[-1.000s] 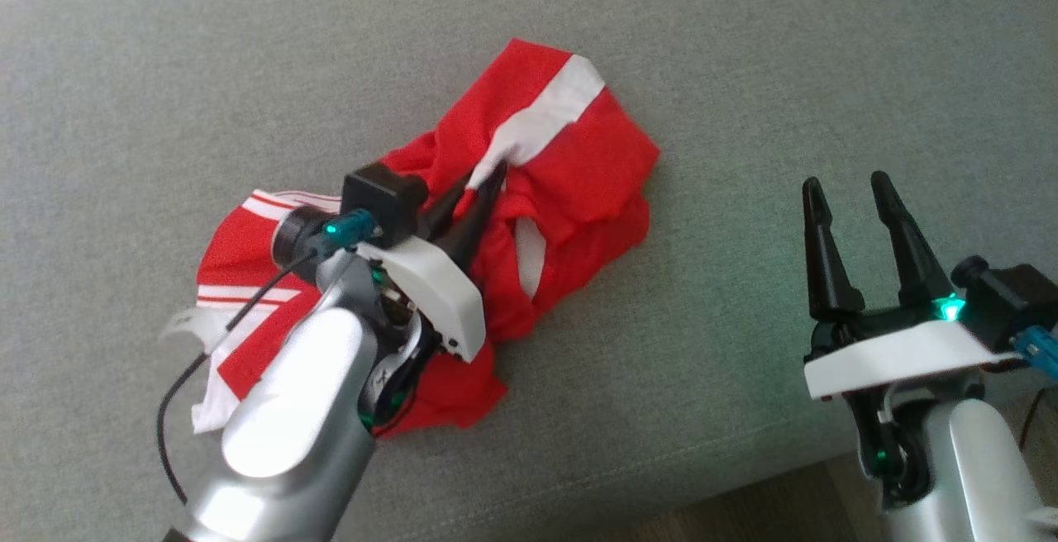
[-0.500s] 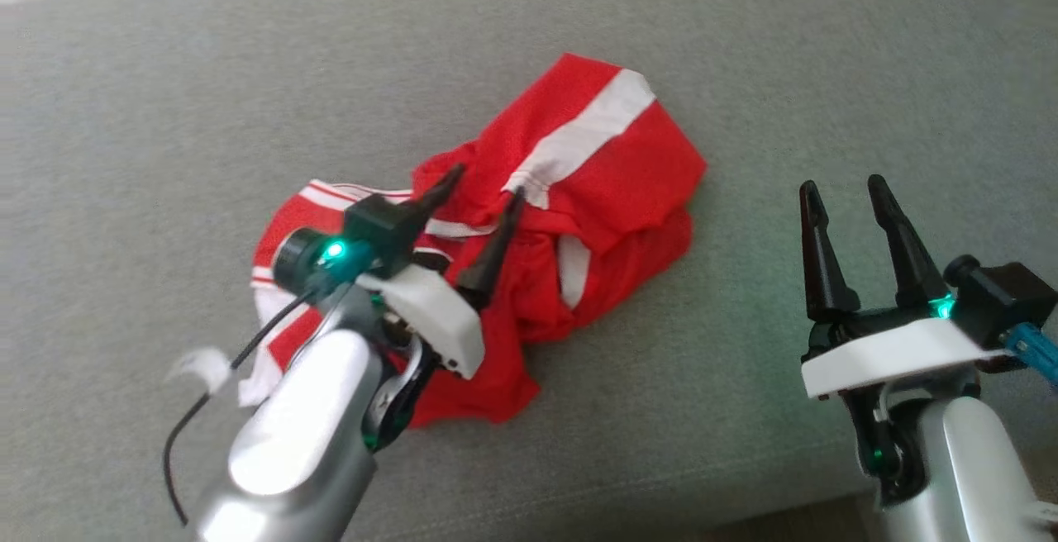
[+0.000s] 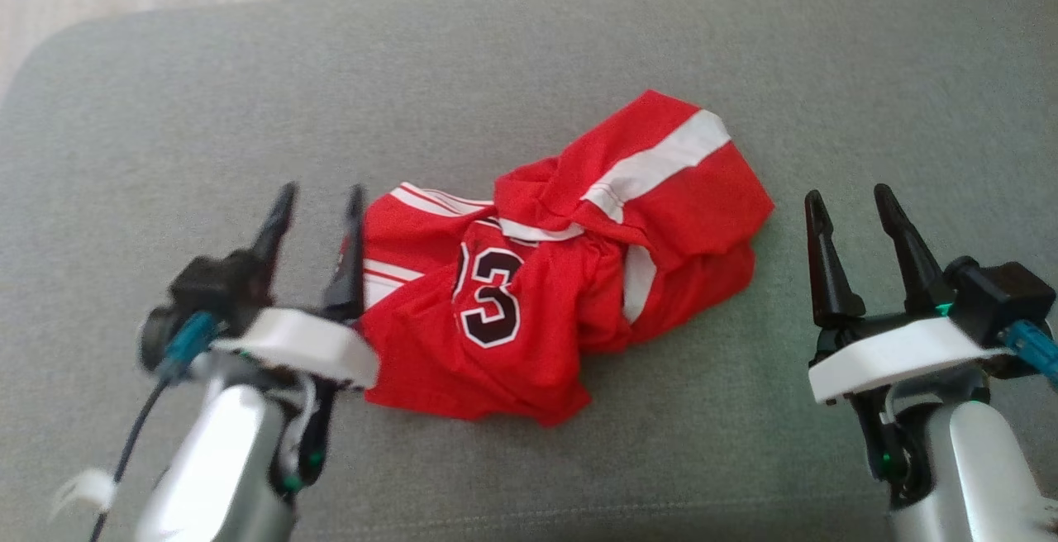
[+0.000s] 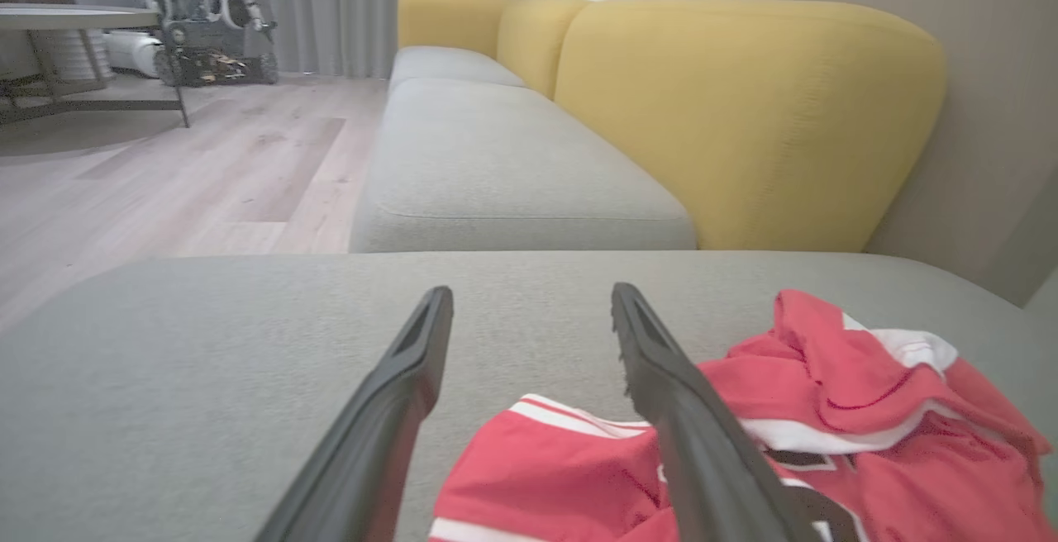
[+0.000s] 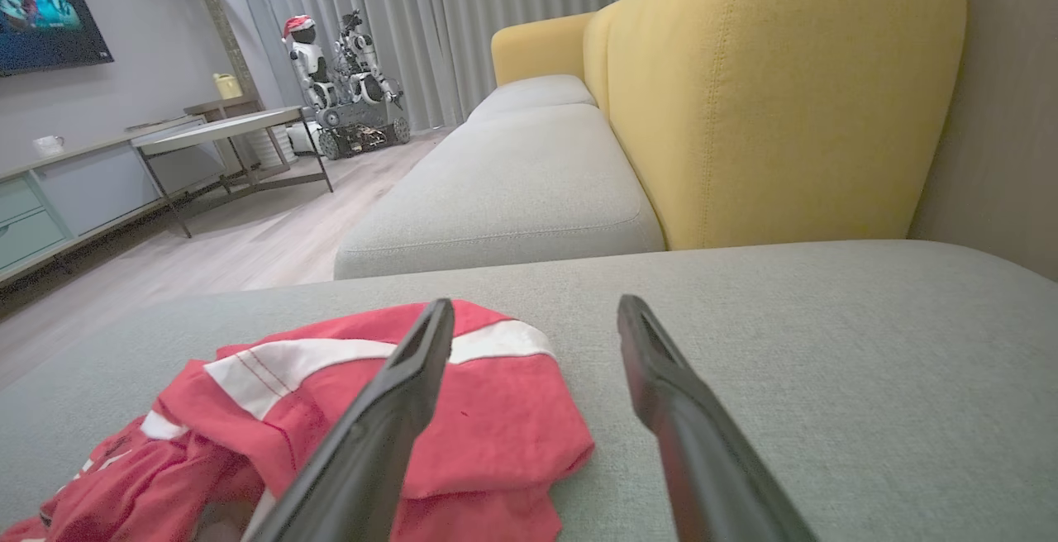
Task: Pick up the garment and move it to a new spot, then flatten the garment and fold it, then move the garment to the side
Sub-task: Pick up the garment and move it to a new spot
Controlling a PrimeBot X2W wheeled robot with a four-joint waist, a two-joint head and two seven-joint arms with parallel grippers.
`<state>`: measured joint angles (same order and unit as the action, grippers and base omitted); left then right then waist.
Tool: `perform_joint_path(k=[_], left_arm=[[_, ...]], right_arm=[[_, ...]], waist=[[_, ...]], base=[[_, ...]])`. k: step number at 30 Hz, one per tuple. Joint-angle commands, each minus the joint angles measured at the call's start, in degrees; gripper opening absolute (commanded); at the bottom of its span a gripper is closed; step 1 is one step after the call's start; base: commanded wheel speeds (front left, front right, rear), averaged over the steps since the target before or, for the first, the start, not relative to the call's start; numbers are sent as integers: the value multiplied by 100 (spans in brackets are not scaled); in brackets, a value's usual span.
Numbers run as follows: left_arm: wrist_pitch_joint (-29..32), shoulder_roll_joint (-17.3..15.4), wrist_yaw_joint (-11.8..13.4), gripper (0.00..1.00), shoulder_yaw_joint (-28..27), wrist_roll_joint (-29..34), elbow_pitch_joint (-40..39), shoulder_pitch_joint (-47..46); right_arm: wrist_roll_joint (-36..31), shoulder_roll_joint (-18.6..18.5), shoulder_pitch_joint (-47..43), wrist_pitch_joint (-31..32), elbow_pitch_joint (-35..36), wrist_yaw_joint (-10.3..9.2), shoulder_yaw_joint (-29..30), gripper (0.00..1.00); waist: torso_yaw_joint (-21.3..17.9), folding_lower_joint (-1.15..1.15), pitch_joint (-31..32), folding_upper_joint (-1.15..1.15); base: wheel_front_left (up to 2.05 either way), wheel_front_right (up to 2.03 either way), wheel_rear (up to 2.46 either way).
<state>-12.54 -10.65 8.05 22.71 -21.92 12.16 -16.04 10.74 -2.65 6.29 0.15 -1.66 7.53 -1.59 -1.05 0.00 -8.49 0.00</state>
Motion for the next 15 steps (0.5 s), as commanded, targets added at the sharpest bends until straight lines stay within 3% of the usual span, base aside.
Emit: perform_joint_path(k=[1,15], left_arm=[[-76,-206,62,100,-332,-27,-242,-42],[-130,-646,250,100,-418,130,-667,927]], right_arm=[[-47,-22,44,48,217,-4,-122,100],[-217,-22,-329,189,94,-4,-96,100]], waist=[[107,0,101,0],[199,0,649,0]], base=[[0,0,0],[0,0,0]])
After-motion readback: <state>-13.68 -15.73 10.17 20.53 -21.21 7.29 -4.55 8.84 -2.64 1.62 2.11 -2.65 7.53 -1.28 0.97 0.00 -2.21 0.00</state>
